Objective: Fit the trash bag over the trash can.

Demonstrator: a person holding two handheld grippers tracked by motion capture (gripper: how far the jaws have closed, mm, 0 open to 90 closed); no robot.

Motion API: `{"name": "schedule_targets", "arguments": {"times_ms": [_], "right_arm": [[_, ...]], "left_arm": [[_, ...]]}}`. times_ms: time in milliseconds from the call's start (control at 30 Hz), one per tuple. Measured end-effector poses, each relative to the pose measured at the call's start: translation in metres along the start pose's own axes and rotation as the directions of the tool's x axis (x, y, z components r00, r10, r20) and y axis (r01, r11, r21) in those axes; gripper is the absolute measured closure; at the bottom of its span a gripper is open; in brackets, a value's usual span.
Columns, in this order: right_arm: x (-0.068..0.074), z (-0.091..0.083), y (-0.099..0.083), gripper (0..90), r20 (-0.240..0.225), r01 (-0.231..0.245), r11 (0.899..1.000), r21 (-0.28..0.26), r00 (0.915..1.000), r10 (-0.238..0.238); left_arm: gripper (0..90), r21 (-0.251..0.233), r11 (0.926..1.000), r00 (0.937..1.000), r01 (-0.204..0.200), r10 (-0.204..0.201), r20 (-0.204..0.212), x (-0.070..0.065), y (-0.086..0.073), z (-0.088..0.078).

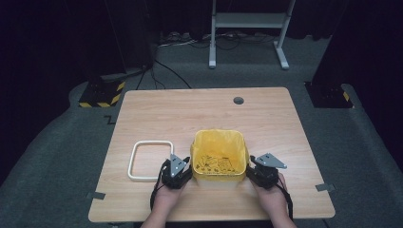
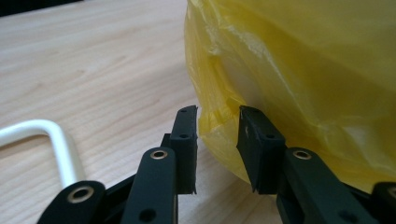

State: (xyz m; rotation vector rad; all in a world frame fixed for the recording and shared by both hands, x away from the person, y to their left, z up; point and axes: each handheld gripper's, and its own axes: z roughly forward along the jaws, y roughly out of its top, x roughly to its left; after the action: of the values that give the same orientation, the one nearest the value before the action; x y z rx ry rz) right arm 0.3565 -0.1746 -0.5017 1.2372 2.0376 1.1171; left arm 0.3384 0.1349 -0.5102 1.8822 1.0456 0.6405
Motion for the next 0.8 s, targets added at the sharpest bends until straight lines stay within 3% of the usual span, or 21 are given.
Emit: {"name": "schedule_targets", "arguments": {"times_ms": [100,133,300,533,600,800], "right_arm": [[-0.005,0.006,-0.009,60.5,0.004,-0.013,0.998,0.055,0.9999,0.012],[-0.006,0.007,-0.011,60.4,0.003,-0.01,0.998,0.064,0.9999,0.01],[-0.009,0.011,-0.017,60.3,0.01,-0.012,0.995,0.101,0.9999,0.011],[-0.009,0.006,-0.017,56.5,0.022,0.004,0.997,0.076,0.9997,-0.006],[-0.011,-0.001,-0.015,54.8,0.004,-0.006,0.999,0.049,1.0,0.005],[-0.014,-0.024,-0.01,53.1,0.03,-0.001,1.0,-0.028,0.9996,0.002]], "left_arm": [[66.8,0.056,0.9978,0.9993,-0.036,0.036,0.001,-0.005,-0.005,0.009],[66.8,0.099,0.9932,0.9981,-0.062,0.062,0.002,-0.007,-0.007,0.013],[64.8,0.096,0.992,0.9966,-0.081,0.082,-0.006,-0.01,-0.007,0.013],[59.6,0.093,0.9954,0.9998,-0.022,0.022,-0.001,-0.003,-0.007,0.008],[58.4,0.074,0.9972,1.0,-0.004,0.005,-0.007,0.001,-0.005,0.001],[54.7,0.002,0.9984,0.9982,0.057,-0.057,-0.015,0.011,0.002,-0.016]]}}
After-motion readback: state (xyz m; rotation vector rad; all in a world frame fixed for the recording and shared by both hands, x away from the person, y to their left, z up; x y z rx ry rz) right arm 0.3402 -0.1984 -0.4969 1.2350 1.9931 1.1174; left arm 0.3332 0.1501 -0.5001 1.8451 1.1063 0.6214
